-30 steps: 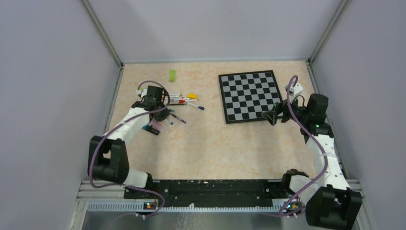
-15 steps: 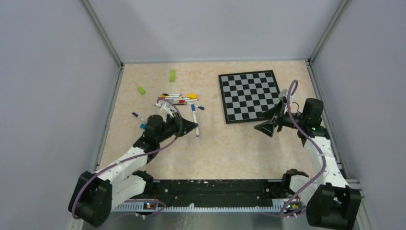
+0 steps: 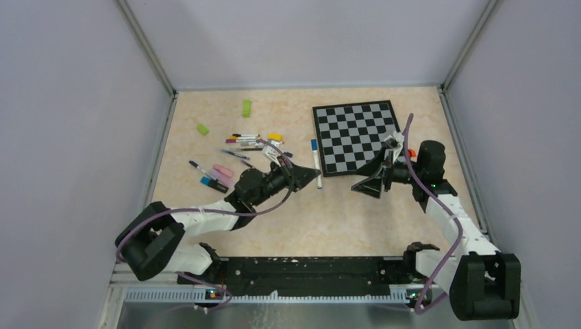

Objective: Open the pen caps
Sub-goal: Pick up the pen from the center of the board.

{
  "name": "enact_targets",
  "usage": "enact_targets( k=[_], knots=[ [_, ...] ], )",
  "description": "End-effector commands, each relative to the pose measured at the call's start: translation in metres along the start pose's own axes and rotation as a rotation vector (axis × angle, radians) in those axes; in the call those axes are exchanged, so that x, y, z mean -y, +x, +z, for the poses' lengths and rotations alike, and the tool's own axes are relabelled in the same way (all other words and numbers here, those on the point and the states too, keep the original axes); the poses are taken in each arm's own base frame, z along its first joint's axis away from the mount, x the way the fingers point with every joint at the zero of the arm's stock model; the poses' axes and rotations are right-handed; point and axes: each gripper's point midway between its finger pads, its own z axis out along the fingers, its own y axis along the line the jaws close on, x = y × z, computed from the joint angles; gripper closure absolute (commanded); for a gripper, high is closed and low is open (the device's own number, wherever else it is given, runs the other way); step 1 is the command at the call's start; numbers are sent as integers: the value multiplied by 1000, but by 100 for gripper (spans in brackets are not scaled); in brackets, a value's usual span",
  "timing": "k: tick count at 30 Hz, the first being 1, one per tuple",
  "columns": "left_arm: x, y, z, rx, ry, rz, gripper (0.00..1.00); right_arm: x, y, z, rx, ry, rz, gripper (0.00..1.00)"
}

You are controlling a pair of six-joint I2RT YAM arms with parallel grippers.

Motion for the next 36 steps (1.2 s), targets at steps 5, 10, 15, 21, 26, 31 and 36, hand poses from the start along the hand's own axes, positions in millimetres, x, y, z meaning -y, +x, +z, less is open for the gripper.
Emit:
enact_targets(
  k=[5, 10, 15, 21, 26, 31, 36],
  knots=[
    [43, -26, 42, 203, 73, 18, 100, 0, 4, 26, -11, -8, 5, 25],
    [47, -15, 53, 216, 49, 7, 100, 2, 7, 35, -19, 0, 49, 29],
    [52, -6, 63, 210, 48, 6, 100, 5, 7, 39, -14, 18, 77, 33],
    [56, 3, 71, 199, 49, 5, 100, 8, 8, 43, -14, 28, 120, 39],
    [60, 9, 77, 185, 59, 6, 100, 9, 7, 45, -15, 28, 139, 54],
    [60, 13, 80, 176, 61, 8, 100, 12, 5, 46, -20, 32, 133, 98],
    [60, 10, 76, 179, 51, 51, 68, 13, 7, 43, -56, 36, 55, 100]
  ],
)
